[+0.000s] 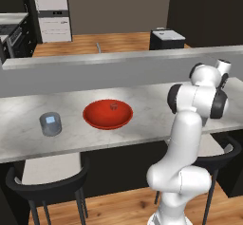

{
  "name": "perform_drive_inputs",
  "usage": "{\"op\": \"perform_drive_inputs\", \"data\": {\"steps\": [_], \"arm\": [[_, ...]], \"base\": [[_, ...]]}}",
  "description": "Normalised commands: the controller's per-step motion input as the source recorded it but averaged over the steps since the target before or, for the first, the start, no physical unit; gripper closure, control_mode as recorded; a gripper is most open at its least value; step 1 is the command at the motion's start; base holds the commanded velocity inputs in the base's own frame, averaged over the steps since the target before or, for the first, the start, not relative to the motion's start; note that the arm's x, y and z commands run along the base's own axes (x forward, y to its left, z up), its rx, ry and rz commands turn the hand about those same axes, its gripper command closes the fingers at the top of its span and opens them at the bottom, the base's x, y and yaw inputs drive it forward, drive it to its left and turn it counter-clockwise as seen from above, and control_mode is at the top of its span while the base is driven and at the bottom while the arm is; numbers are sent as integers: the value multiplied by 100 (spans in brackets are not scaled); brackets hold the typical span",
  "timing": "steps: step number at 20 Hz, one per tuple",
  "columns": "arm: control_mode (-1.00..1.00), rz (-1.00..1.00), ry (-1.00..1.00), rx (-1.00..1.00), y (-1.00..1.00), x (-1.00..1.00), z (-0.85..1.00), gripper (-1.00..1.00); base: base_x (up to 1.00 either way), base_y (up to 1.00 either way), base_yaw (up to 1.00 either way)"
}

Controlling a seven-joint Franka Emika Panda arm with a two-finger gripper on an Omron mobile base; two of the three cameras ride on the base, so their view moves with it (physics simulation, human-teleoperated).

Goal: There are four ice cubes in the ice bowl. Place two ice cubes in each glass of water.

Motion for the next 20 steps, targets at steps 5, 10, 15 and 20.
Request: {"op": "perform_drive_inputs", "data": {"steps": [5, 10, 15, 20], "arm": [[-100, 0, 0, 0, 0, -3, 0, 100], [-100, 0, 0, 0, 0, 2, 0, 100], [-100, 0, 0, 0, 0, 1, 0, 100], [-100, 0, 0, 0, 3, 2, 0, 100]], "base": [[0, 0, 0], [0, 0, 0], [0, 0, 0], [0, 0, 0]]}}
